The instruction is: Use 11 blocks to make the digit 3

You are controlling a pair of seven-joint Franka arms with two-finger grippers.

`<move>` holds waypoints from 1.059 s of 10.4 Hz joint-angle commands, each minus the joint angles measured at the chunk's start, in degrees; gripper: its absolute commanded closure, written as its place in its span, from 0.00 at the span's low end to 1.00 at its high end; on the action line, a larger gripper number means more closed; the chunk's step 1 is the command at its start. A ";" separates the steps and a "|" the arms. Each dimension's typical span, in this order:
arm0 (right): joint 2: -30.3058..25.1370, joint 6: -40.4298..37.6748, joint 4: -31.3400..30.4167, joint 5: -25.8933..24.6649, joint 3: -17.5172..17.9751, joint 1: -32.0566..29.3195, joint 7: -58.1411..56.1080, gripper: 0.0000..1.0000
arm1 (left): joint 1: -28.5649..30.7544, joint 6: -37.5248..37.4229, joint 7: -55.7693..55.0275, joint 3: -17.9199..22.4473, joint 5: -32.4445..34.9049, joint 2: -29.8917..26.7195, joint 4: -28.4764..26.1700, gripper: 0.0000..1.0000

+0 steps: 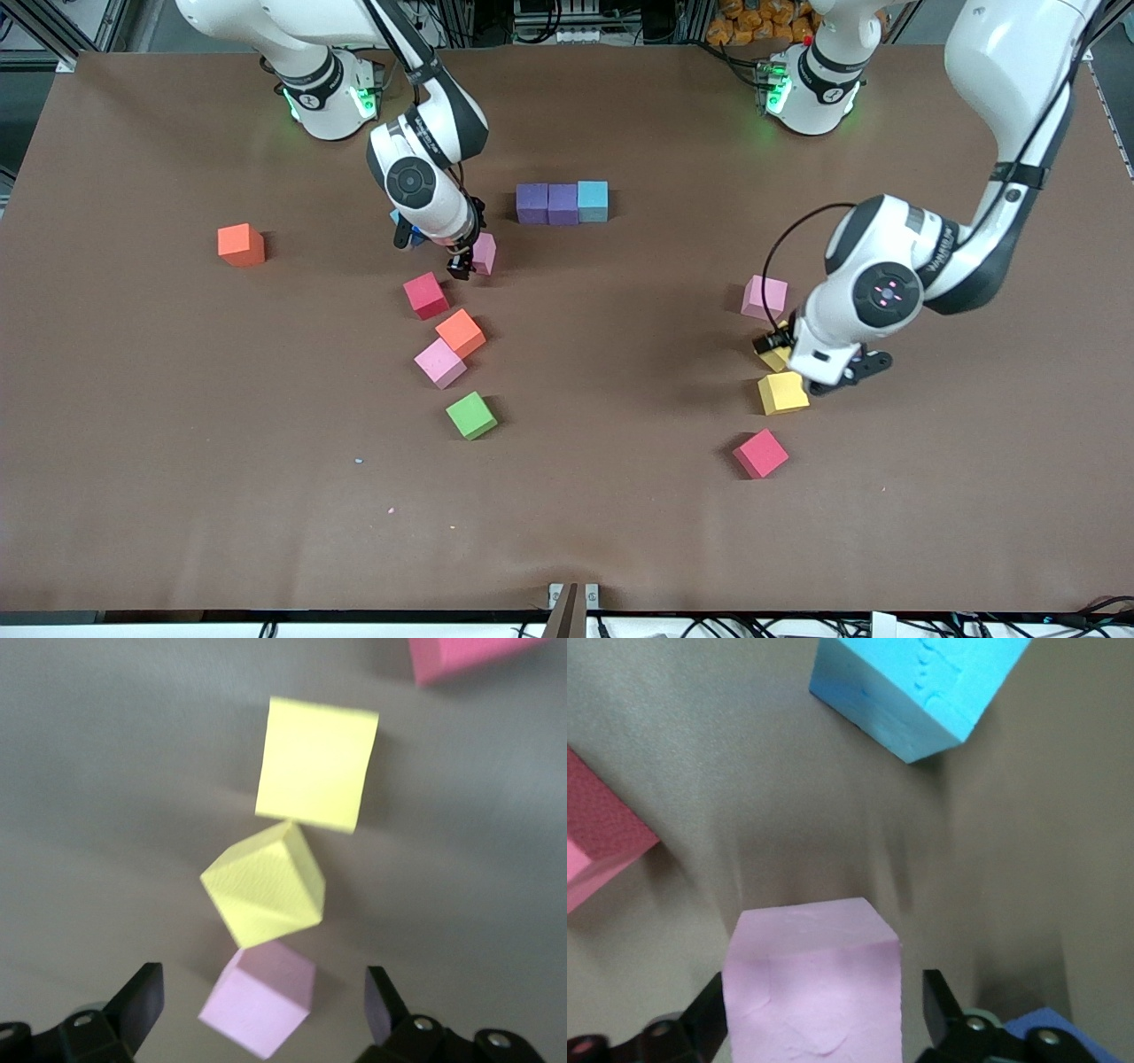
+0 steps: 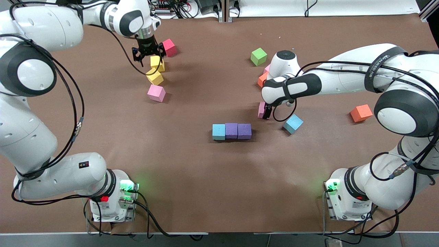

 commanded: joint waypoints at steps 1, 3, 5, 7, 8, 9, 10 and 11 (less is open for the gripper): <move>-0.21 1.60 -0.50 -2.71 0.09 0.18 -1.88 0.11 | 4.49 4.88 10.56 -2.44 1.13 -6.43 -10.93 0.00; 0.23 3.01 -0.59 -2.89 0.09 0.88 -2.25 0.23 | 11.60 15.94 18.75 -5.95 1.04 -9.08 -19.91 0.00; 0.75 5.29 -0.76 -3.06 0.09 1.85 -2.34 0.53 | 12.42 16.96 18.87 -7.72 1.04 -9.00 -21.00 0.00; 1.28 7.32 -0.76 -6.91 0.00 4.21 -2.51 0.82 | 12.34 16.96 18.87 -9.56 1.04 -8.82 -21.27 0.00; 1.29 7.32 -0.68 -10.07 0.09 4.14 -2.77 1.00 | 12.42 16.96 18.95 -9.83 1.13 -8.39 -21.27 0.00; 1.29 7.41 -0.50 -12.53 0.17 4.49 -3.12 1.00 | 11.81 17.13 18.95 -9.83 1.13 -7.95 -21.18 0.00; 1.29 7.41 -0.24 -15.17 0.17 5.27 -3.65 1.00 | 11.81 17.31 19.04 -9.92 1.13 -7.51 -21.18 0.00; 1.29 7.41 0.29 -17.98 0.17 5.72 -5.66 1.00 | 11.72 17.31 19.30 -9.92 1.30 -7.24 -21.27 0.00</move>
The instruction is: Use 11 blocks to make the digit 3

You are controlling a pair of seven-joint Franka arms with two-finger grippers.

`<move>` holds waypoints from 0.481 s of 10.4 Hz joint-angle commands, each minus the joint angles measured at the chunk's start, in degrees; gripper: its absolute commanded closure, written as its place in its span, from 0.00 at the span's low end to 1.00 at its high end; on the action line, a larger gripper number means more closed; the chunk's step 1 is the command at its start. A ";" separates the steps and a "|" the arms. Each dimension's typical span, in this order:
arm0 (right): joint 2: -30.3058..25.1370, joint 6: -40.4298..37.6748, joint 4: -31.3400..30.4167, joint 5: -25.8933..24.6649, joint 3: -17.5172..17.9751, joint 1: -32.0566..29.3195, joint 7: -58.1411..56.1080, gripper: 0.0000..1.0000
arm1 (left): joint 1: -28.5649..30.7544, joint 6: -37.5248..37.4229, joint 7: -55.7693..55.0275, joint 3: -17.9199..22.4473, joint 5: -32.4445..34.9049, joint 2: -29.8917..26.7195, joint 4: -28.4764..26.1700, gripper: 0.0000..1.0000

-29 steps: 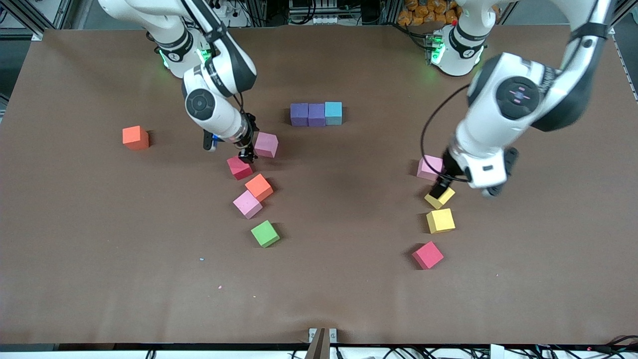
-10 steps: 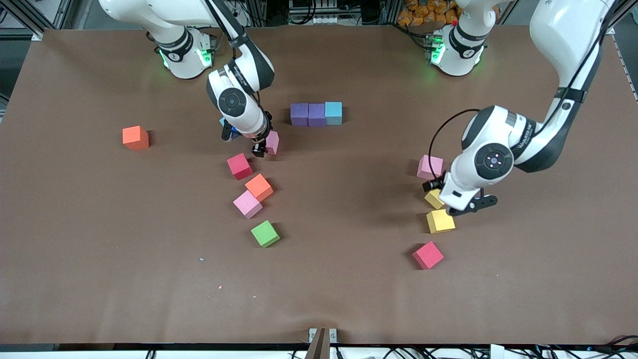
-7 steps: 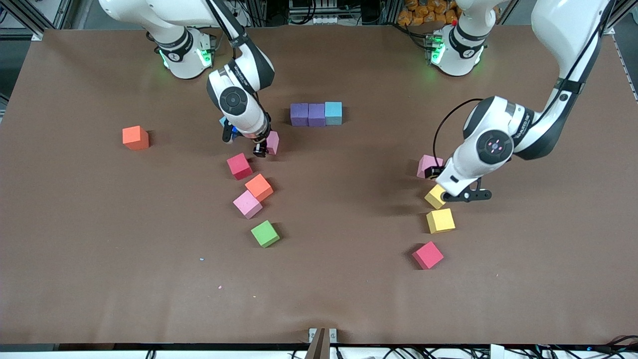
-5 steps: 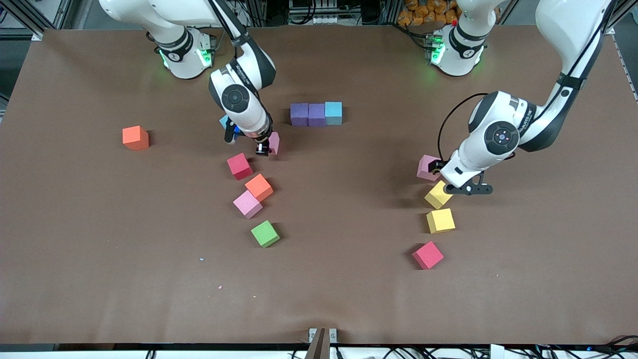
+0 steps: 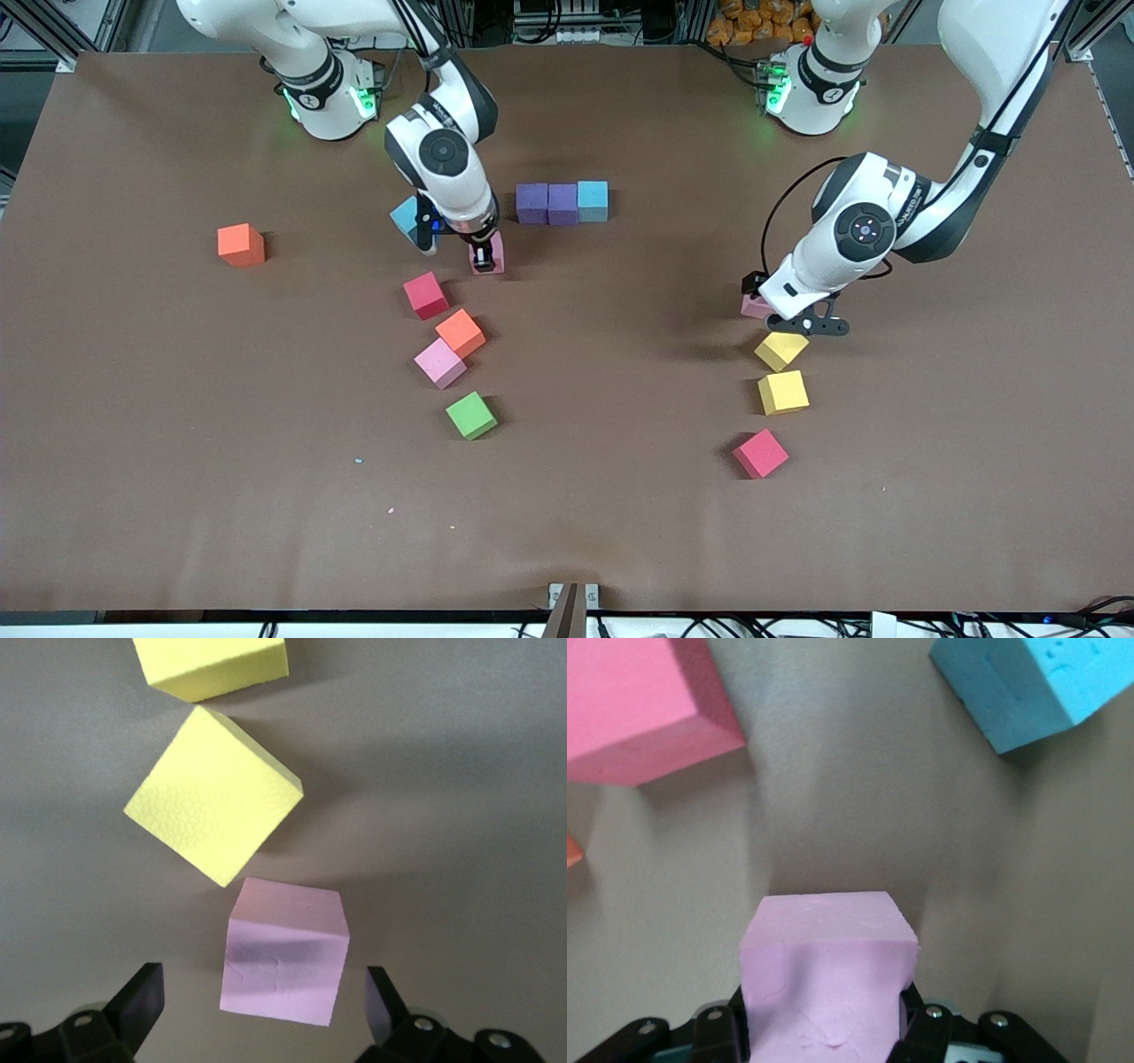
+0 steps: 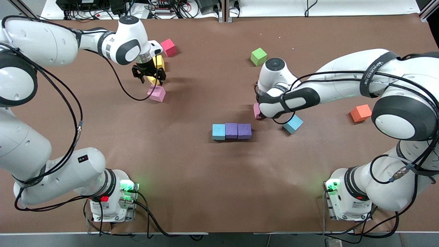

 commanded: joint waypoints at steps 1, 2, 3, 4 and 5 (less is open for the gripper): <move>1.08 0.73 1.49 -5.20 0.08 1.89 -5.85 1.00 | 0.24 1.00 0.92 -0.27 2.59 -0.19 -1.13 0.00; 1.69 0.64 2.81 -5.56 0.08 3.29 -13.21 1.00 | 0.33 1.08 0.84 -0.27 4.17 0.42 -1.13 0.00; 1.87 0.47 4.21 -5.57 0.08 3.30 -20.50 1.00 | 0.41 1.43 0.84 -0.27 4.18 0.86 -1.21 0.00; 1.96 0.47 5.27 -5.48 0.08 3.39 -26.06 1.00 | 0.42 1.96 0.75 -0.27 4.18 1.30 -1.48 0.00; 2.57 0.47 5.81 -5.30 0.25 3.48 -33.42 1.00 | 0.42 2.14 0.66 -0.27 4.18 1.57 -1.48 0.00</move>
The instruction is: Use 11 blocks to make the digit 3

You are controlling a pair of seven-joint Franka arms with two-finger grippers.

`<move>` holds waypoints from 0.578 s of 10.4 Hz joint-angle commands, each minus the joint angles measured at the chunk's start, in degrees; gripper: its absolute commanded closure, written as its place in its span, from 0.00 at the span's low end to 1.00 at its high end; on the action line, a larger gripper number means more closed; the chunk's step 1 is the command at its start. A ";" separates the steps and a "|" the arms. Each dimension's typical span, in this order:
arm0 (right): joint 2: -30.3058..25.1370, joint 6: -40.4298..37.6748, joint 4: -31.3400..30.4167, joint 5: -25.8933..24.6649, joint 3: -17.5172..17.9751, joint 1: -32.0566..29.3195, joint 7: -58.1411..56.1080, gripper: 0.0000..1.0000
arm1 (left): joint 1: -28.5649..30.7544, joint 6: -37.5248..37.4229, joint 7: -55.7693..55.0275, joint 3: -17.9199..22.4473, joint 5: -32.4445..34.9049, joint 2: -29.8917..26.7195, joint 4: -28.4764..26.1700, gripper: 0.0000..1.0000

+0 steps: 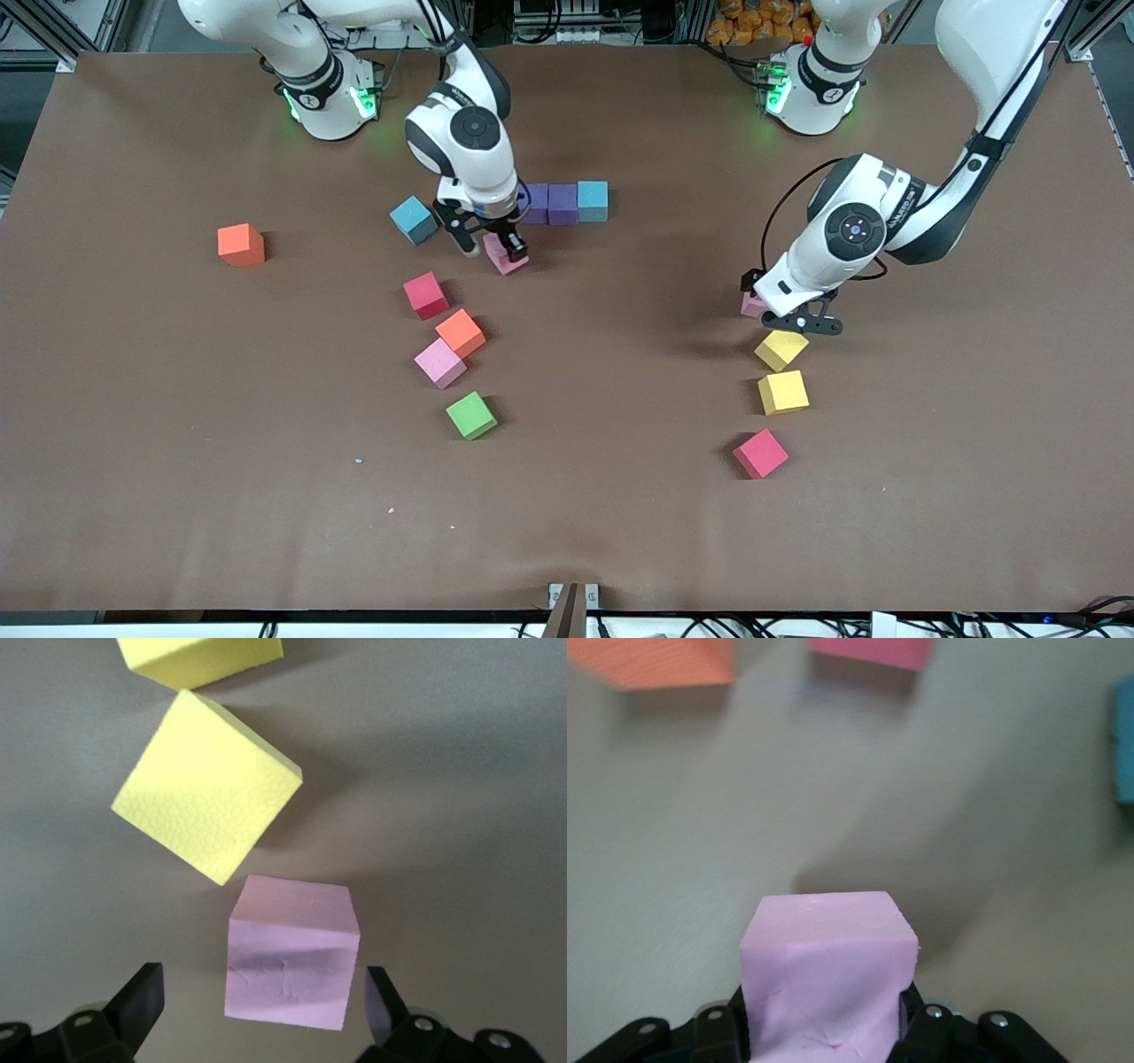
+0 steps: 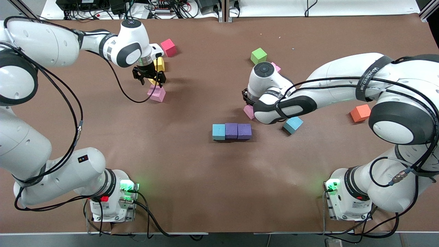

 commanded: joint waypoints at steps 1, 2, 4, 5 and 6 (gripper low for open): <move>1.78 -0.16 2.35 -0.71 0.11 0.25 -15.26 1.00 | 0.42 1.82 0.27 -0.28 1.37 0.83 -0.65 0.00; 1.70 -0.42 2.44 -0.71 0.28 0.77 -21.51 1.00 | 0.34 2.17 0.01 -0.28 1.37 1.35 -0.65 0.00; 1.78 -2.95 2.79 -0.10 0.98 1.22 -36.01 1.00 | 0.51 4.45 -0.34 -0.19 1.45 1.71 -2.04 0.00; 1.78 -7.06 4.19 1.04 1.34 1.30 -40.68 1.00 | 0.68 5.24 -0.34 -0.10 1.54 1.71 -2.57 0.00; 2.22 -13.45 7.42 3.40 1.43 1.04 -46.04 1.00 | 0.77 5.43 -0.34 -0.02 1.54 1.80 -2.67 0.00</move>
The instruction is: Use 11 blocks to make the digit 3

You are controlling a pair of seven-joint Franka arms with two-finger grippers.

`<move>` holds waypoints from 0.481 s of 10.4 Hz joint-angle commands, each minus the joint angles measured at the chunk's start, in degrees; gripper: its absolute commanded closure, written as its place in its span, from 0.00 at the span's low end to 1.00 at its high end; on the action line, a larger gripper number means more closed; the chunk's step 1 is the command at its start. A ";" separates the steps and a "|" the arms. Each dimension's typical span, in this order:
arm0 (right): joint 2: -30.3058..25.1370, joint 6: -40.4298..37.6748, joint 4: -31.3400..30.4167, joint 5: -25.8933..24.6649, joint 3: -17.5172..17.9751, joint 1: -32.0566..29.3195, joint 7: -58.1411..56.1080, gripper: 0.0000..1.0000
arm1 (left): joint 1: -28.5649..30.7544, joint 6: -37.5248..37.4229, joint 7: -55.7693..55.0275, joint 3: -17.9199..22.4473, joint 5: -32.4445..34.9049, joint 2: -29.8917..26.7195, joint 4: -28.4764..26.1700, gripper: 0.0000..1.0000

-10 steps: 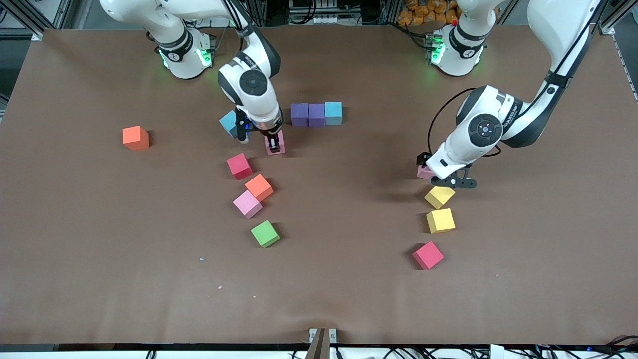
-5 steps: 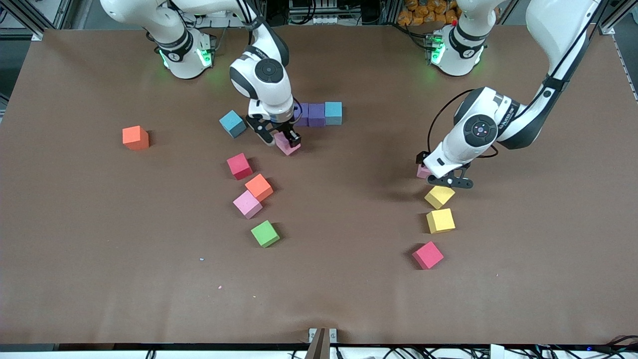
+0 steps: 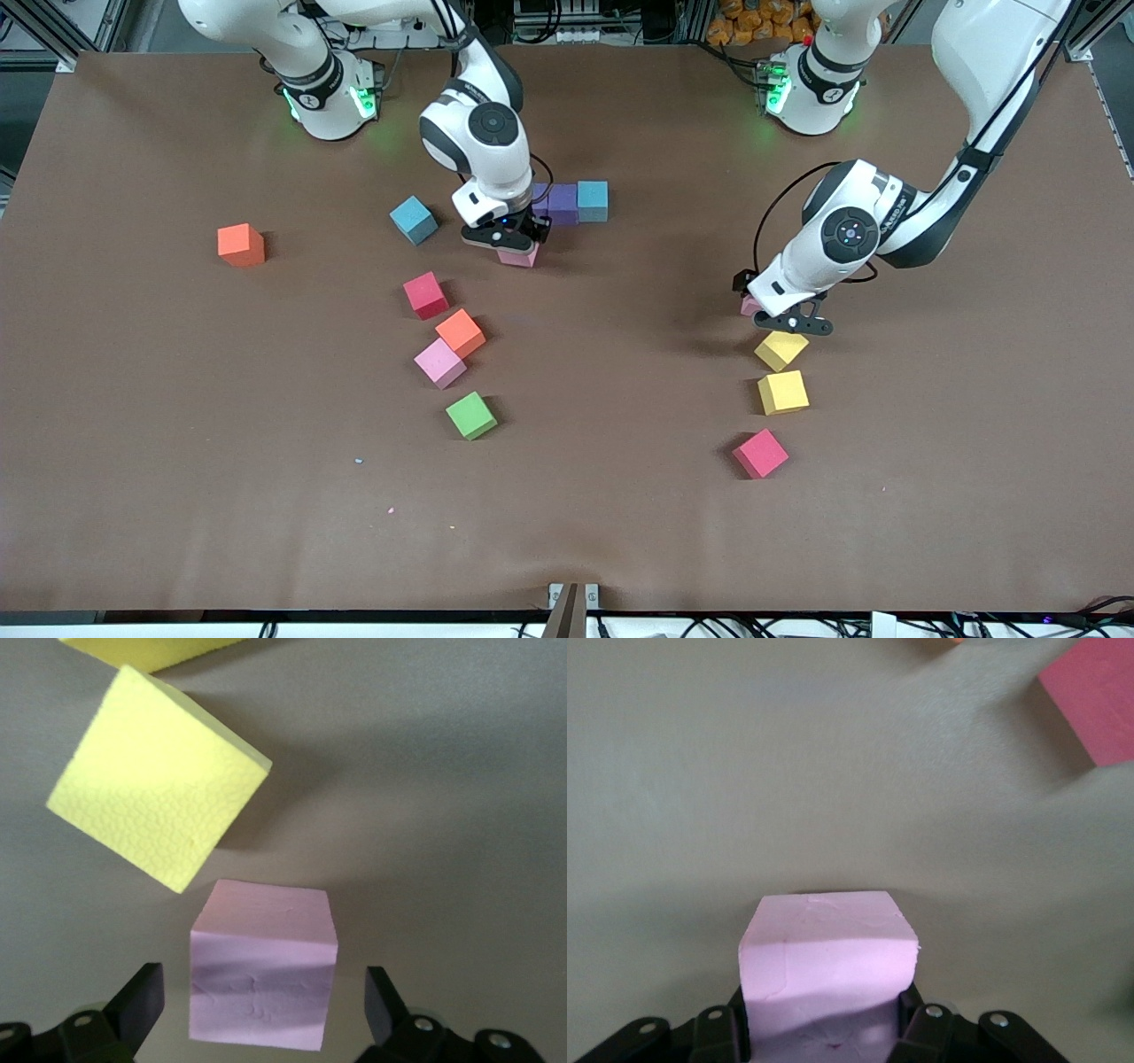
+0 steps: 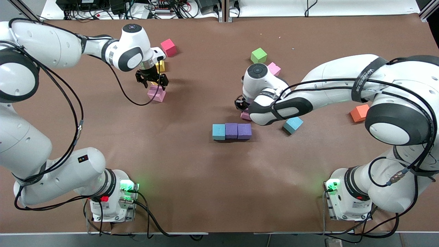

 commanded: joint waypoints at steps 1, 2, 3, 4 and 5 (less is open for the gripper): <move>2.00 -12.49 8.38 6.65 -0.01 0.42 -12.27 1.00 | 0.67 1.51 -0.34 -0.18 1.97 -0.01 -1.05 0.00; 3.49 -16.64 11.29 7.91 -0.01 0.42 -13.88 1.00 | 0.76 1.77 -0.34 -0.09 2.84 0.08 -1.22 0.00; 4.46 -16.77 12.45 7.92 -0.10 0.51 -13.72 1.00 | 0.85 2.04 -0.34 0.08 3.29 0.08 -1.74 0.00; 4.82 -16.68 12.89 7.92 -0.10 0.42 -13.81 1.00 | 0.85 2.39 -0.34 0.26 3.29 0.08 -2.01 0.00; 4.82 -16.25 12.90 7.92 -0.10 0.51 -13.46 1.00 | 0.85 3.43 -0.34 0.35 4.08 0.43 -2.54 0.00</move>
